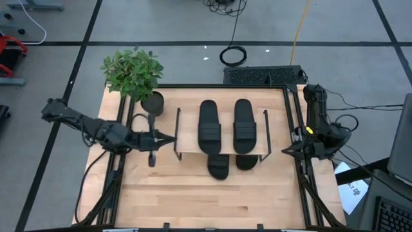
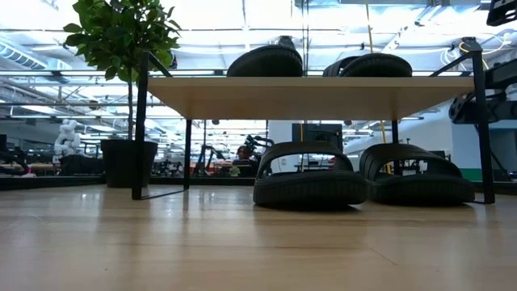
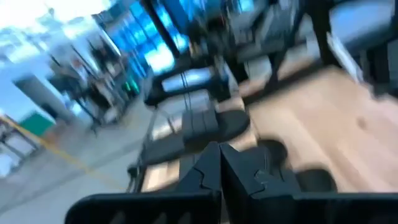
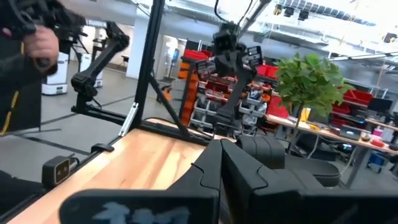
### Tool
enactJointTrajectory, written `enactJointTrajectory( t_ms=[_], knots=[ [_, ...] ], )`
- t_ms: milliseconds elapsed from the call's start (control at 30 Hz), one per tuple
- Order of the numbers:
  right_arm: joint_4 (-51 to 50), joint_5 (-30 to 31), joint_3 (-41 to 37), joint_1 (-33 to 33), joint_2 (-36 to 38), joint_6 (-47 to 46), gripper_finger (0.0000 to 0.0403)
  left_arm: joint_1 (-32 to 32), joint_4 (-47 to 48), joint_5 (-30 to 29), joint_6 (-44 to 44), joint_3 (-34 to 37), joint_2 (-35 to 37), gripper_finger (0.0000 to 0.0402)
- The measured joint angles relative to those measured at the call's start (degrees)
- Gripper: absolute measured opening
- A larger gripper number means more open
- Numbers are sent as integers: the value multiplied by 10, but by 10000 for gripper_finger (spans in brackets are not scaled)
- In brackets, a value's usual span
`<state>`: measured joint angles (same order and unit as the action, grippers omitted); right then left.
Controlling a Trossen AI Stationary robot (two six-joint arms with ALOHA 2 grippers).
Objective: Pick and place slides into the shelf
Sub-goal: Return to Home Position
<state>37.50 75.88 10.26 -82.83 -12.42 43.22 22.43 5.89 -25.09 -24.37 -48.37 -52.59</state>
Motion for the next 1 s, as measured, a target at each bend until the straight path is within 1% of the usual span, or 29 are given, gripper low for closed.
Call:
enactJointTrajectory(
  t_ms=[67,167,267,333,433,500,600,667,733,800,867,900,933,1000],
  knots=[
    [9,-9,-8,7,11,5,0,-1,-97,11,-15,62,25,0],
    [51,-9,-15,15,31,37,0,-21,-204,63,-36,140,46,0],
    [95,-9,-15,13,59,91,0,-54,-265,122,-32,188,52,0],
    [98,-9,-11,8,84,106,0,-78,-286,162,-22,205,52,0],
    [58,-14,0,-1,113,112,0,-112,-293,215,-3,216,43,0],
    [39,-32,4,-1,117,127,0,-128,-295,234,8,219,41,0],
    [33,-78,12,-2,116,160,0,-142,-299,251,19,219,41,0],
    [15,-80,22,2,116,162,0,-146,-299,263,21,219,41,1],
    [3,-61,32,3,116,144,0,-147,-299,281,21,219,41,0],
    [-29,-57,37,3,116,108,0,-147,-296,309,20,219,41,1],
    [-107,-68,39,3,116,46,0,-147,-296,336,20,219,36,0],
    [-158,-88,42,3,116,8,0,-147,-295,346,19,219,33,0],
    [-215,-126,46,3,116,-38,0,-147,-293,354,17,219,31,0],
    [-317,-234,53,4,115,-132,0,-147,-295,361,11,219,25,0]
  ],
)
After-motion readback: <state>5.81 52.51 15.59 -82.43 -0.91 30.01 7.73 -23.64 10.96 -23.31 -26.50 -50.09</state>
